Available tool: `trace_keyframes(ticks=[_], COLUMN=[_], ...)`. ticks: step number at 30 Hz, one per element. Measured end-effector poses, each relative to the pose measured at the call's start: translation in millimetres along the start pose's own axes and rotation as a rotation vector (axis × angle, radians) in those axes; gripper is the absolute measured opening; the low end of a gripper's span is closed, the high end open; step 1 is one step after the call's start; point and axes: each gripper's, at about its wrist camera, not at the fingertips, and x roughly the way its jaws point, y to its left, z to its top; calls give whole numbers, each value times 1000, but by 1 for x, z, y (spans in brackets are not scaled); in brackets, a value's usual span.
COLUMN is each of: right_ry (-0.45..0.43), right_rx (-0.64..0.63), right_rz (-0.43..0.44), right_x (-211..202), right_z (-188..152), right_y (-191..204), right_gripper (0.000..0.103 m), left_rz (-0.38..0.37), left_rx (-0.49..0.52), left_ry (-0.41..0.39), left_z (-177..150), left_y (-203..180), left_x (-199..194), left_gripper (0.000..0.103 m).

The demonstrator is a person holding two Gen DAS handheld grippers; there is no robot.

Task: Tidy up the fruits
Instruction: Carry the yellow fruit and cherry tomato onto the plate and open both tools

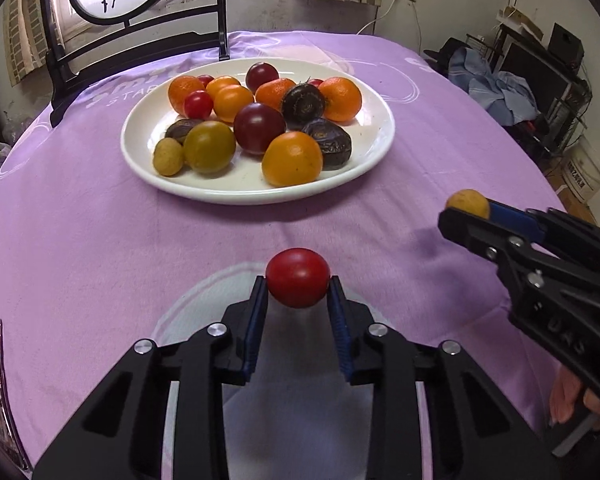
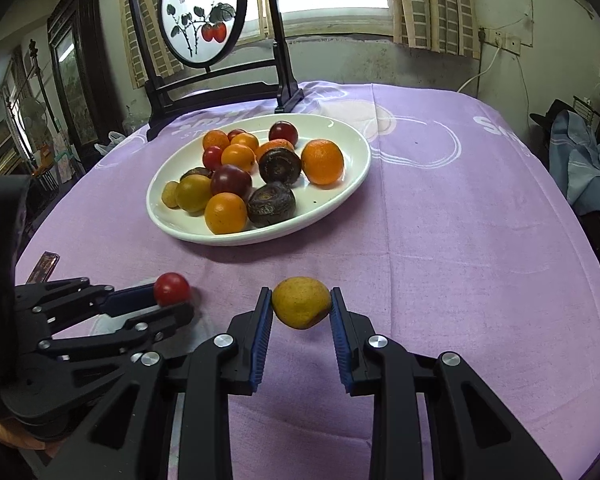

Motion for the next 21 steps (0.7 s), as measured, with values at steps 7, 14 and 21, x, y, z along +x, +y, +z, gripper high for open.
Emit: trace_keyframes(ticks=[7, 14, 21], right_ry=[-16, -38, -24], right_rx=[-20, -93, -54], right_rz=[31, 32, 6], right_x=[-1, 15, 57], right_z=[12, 55, 86], right_y=[14, 35, 33], right_gripper=[29, 29, 30], left_rz=[6, 56, 154], left_rx=[-3, -21, -102], left_ry=[-80, -137, -101], left_z=[14, 64, 112], left_y=[21, 44, 70], left_x=[-27, -29, 16], left_gripper=[30, 30, 30])
